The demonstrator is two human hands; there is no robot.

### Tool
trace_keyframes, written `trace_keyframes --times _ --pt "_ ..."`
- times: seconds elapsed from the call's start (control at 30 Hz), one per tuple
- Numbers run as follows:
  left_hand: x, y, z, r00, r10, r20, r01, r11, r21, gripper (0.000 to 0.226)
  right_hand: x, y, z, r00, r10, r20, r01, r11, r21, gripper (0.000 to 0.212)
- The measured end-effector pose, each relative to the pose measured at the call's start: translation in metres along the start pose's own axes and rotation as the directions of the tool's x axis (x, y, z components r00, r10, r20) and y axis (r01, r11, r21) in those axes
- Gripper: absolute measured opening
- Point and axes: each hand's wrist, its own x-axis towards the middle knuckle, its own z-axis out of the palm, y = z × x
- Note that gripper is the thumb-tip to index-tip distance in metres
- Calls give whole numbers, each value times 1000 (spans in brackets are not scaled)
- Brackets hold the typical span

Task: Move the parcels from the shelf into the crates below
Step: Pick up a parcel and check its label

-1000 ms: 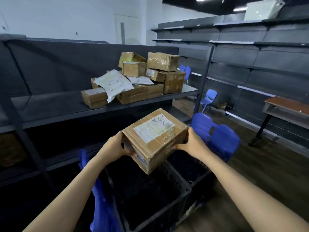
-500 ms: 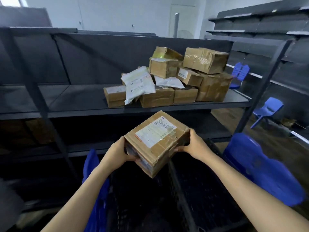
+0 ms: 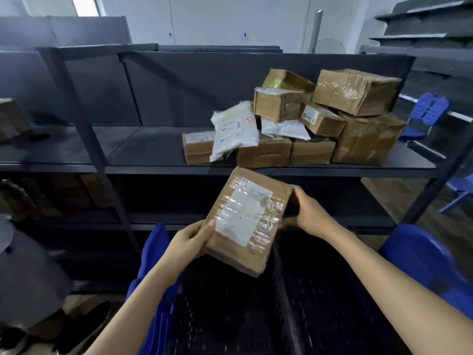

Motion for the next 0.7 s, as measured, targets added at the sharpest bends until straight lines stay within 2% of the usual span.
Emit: trace_keyframes --times 0.13,0.27,0.3,0.4,0.47,0.53,0.63,0.7 --pt "-2 -4 14 987 -90 -134 82 994 -68 31 10 -15 1 997 -72 14 72 995 -73 97" --pt "-6 -10 18 976 -72 -207 43 989 -142 29 5 -18 14 1000 -20 4 20 999 -35 111" --pt "-7 -11 19 971 -81 -224 41 983 -177 29 0 -21 19 1000 -1 -28 2 1000 11 106" --pt "-10 -14 26 954 -114 -278 37 963 -267 29 -23 -27 41 987 107 -122 -87 984 157 70" --pt "-11 -13 31 944 -116 -309 24 958 -286 33 -44 -33 58 985 163 -47 -143 947 287 72" --pt "-14 -9 36 946 -102 -309 6 954 -299 34 -63 -39 72 986 148 71 -164 921 355 76" --pt "-20 -3 41 961 -41 -274 -38 960 -279 30 -68 -42 78 987 136 89 -160 917 365 51" --pt "-21 -2 38 969 4 -246 -66 968 -244 38 -66 -43 73 988 141 67 -156 908 390 42"
